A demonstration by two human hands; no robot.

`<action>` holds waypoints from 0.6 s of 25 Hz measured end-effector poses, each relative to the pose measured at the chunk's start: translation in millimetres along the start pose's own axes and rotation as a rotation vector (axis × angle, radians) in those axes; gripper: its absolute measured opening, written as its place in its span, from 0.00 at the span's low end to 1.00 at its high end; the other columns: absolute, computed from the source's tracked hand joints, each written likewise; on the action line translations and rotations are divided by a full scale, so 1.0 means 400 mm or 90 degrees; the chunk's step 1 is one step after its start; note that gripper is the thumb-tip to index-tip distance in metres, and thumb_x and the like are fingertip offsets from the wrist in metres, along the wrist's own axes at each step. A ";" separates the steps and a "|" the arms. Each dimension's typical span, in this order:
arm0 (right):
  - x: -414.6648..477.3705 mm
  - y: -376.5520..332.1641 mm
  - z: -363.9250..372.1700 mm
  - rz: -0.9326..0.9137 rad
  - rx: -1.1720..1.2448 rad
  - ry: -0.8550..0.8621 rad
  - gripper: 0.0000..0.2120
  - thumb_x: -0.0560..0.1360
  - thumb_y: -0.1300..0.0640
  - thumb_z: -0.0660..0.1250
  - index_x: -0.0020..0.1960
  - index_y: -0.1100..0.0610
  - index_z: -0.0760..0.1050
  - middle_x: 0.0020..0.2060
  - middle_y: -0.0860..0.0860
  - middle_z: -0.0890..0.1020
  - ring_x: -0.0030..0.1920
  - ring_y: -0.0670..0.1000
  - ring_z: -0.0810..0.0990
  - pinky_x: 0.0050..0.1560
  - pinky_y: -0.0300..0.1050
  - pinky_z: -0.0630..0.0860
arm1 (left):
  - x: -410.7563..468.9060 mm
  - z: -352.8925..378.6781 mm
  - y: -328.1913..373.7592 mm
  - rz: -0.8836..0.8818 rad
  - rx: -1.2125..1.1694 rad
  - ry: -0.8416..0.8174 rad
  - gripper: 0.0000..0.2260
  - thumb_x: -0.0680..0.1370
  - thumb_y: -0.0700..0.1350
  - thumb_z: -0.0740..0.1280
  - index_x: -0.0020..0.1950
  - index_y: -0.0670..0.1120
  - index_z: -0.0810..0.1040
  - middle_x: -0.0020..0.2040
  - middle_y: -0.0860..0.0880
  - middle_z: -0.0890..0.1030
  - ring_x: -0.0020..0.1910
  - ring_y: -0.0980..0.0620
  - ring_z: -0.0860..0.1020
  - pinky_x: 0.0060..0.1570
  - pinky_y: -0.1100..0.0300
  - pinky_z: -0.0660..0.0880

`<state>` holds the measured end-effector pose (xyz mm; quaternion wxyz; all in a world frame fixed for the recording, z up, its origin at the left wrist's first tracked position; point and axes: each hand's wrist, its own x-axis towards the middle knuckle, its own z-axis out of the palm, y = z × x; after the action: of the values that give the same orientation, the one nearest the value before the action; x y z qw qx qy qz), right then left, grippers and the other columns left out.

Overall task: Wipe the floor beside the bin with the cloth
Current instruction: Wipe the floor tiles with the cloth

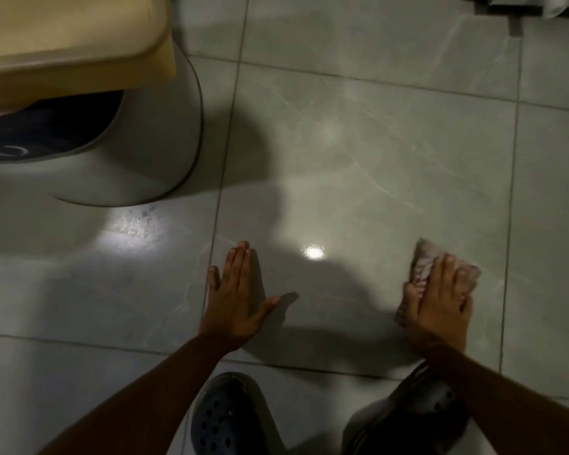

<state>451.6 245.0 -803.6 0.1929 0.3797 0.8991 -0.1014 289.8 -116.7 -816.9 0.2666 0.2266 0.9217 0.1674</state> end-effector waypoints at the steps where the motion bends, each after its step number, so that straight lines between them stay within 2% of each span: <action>1: 0.056 -0.007 -0.027 0.039 0.022 0.017 0.40 0.83 0.34 0.43 0.87 0.54 0.41 0.87 0.56 0.47 0.87 0.62 0.47 0.81 0.71 0.56 | 0.000 0.003 -0.001 0.001 0.004 0.004 0.48 0.79 0.76 0.49 0.87 0.45 0.42 0.87 0.50 0.38 0.86 0.50 0.38 0.81 0.37 0.41; 4: 0.164 -0.161 -0.055 0.100 0.021 0.092 0.39 0.84 0.38 0.48 0.87 0.60 0.47 0.86 0.62 0.51 0.86 0.68 0.50 0.82 0.71 0.54 | 0.003 0.010 -0.001 0.002 0.005 0.007 0.48 0.79 0.76 0.50 0.87 0.46 0.41 0.87 0.50 0.38 0.86 0.49 0.39 0.80 0.37 0.41; 6: 0.170 -0.334 -0.035 0.070 0.007 0.129 0.39 0.84 0.40 0.52 0.86 0.61 0.51 0.86 0.62 0.55 0.85 0.69 0.53 0.82 0.70 0.54 | 0.003 0.012 0.000 0.000 0.012 0.016 0.48 0.79 0.76 0.50 0.87 0.46 0.42 0.87 0.50 0.39 0.86 0.48 0.40 0.81 0.36 0.43; 8: 0.121 -0.484 0.009 -0.069 0.002 0.138 0.39 0.83 0.38 0.52 0.87 0.59 0.51 0.86 0.60 0.55 0.85 0.67 0.53 0.82 0.70 0.53 | 0.000 0.010 0.001 0.000 0.007 0.018 0.48 0.78 0.76 0.49 0.87 0.46 0.42 0.87 0.50 0.40 0.86 0.48 0.40 0.81 0.36 0.42; 10: 0.022 -0.554 0.078 -0.257 -0.031 0.110 0.40 0.82 0.36 0.51 0.87 0.55 0.49 0.87 0.57 0.51 0.87 0.63 0.49 0.83 0.69 0.49 | 0.000 0.009 0.004 -0.002 -0.006 0.015 0.48 0.78 0.76 0.49 0.87 0.46 0.42 0.87 0.49 0.40 0.86 0.49 0.40 0.81 0.36 0.41; 12: -0.085 -0.516 0.145 -0.400 -0.025 0.075 0.41 0.81 0.37 0.53 0.88 0.52 0.46 0.88 0.53 0.47 0.87 0.59 0.44 0.83 0.69 0.48 | 0.001 0.006 0.010 -0.008 -0.018 0.017 0.47 0.79 0.76 0.49 0.87 0.46 0.42 0.87 0.49 0.40 0.86 0.49 0.40 0.81 0.36 0.41; 15: -0.223 -0.312 0.198 -0.508 -0.053 0.002 0.39 0.82 0.36 0.56 0.88 0.48 0.48 0.88 0.49 0.48 0.88 0.56 0.48 0.81 0.68 0.54 | 0.004 0.003 0.018 -0.017 -0.034 0.016 0.47 0.79 0.74 0.51 0.87 0.45 0.41 0.87 0.50 0.39 0.86 0.48 0.39 0.81 0.36 0.41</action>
<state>439.9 75.4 -833.1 0.1520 -0.0074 0.9796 -0.1309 291.7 -109.4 -815.6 0.2631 0.2048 0.9233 0.1909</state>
